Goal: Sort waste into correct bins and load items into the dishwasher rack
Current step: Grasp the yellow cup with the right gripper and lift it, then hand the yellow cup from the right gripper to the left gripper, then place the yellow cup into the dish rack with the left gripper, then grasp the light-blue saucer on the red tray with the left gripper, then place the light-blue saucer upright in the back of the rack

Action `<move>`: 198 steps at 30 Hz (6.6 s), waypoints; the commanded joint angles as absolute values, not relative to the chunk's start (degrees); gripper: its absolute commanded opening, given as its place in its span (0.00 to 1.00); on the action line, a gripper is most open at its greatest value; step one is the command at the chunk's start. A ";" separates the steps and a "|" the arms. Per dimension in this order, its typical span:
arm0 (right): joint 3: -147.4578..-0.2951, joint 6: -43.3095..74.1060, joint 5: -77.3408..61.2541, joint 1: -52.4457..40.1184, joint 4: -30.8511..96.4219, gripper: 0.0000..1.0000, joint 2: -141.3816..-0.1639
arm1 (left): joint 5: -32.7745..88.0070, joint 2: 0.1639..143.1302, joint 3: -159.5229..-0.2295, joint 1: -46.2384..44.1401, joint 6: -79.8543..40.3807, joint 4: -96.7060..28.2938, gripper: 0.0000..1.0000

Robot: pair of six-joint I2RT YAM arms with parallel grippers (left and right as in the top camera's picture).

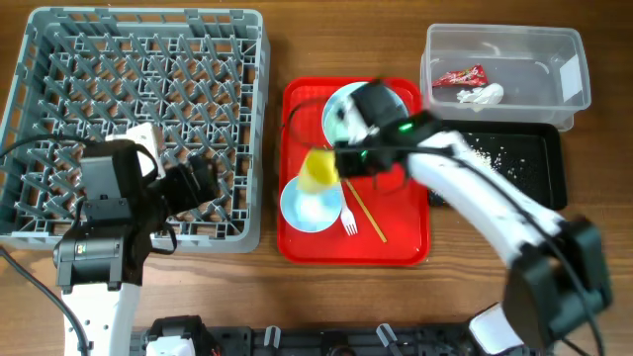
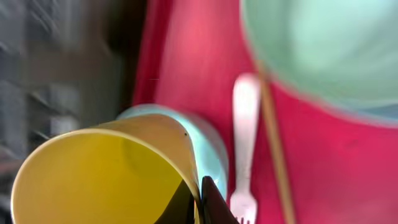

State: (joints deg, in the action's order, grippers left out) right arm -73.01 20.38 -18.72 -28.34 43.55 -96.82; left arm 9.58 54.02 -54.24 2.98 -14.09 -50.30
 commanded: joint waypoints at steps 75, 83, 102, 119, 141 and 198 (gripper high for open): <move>-77.32 32.99 -37.32 -16.49 29.78 0.41 -89.65 | 32.42 70.67 -55.61 1.54 -16.69 -23.11 0.28; -77.91 18.24 -15.51 -14.02 48.64 0.41 -85.84 | 11.70 61.65 -64.18 12.43 -16.75 -49.89 0.04; -77.89 18.20 -10.35 -13.91 55.46 0.41 -85.67 | 4.60 76.23 -64.40 15.66 -17.15 -63.68 0.09; -77.91 24.93 -3.92 -12.12 59.05 1.00 -84.73 | 16.01 75.42 -69.25 6.59 -17.08 -55.75 1.00; -77.89 28.47 -4.71 -1.41 61.39 1.00 -80.79 | 9.28 104.36 -69.23 -43.81 -16.91 -44.71 0.52; -77.89 28.47 -4.73 -1.41 62.26 1.00 -80.79 | 81.32 123.57 -81.76 23.20 -42.28 24.12 0.04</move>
